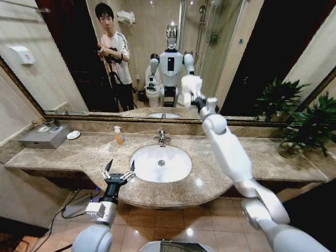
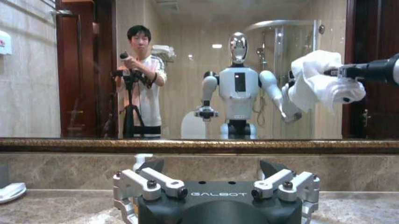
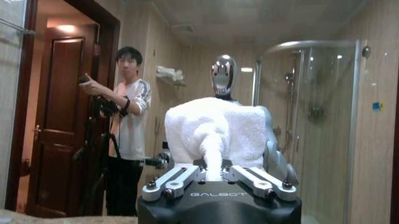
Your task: Pick up the towel from the sink counter and wipe the mirror surface.
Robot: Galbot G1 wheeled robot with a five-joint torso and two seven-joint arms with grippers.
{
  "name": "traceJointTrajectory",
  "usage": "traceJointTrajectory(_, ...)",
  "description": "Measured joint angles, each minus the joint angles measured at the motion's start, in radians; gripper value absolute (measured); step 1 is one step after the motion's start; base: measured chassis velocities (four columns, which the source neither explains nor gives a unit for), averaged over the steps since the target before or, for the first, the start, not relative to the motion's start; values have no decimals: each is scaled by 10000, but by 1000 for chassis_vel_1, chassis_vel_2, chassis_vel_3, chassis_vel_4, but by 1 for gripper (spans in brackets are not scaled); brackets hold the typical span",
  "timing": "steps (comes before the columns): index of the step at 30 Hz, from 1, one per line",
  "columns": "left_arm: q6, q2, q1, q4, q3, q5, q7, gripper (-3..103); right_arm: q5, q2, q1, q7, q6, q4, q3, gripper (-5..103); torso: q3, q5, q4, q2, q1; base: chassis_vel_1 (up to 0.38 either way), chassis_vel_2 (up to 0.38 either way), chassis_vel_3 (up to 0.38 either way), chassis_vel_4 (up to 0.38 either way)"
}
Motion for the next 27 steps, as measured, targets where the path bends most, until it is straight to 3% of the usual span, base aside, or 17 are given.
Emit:
traceJointTrajectory(13, 0, 0, 0, 0, 0, 0, 0, 100, 154, 70, 1979, 180, -376, -143, 248, 9, -2, -4, 2, 1, 0, 0, 0, 0, 0)
traceJointTrajectory(22, 0, -1, 0, 0, 0, 0, -1, 100, -328, 256, 120, -2, -133, -196, 260, 9, 0, 0, 0, 0, 0, 0, 0, 0, 0)
traceJointTrajectory(27, 0, 0, 0, 0, -1, 0, -1, 100, -299, 277, 161, -29, -182, -139, 277, 9, 0, 0, 1, 0, 0, 0, 0, 0, 0)
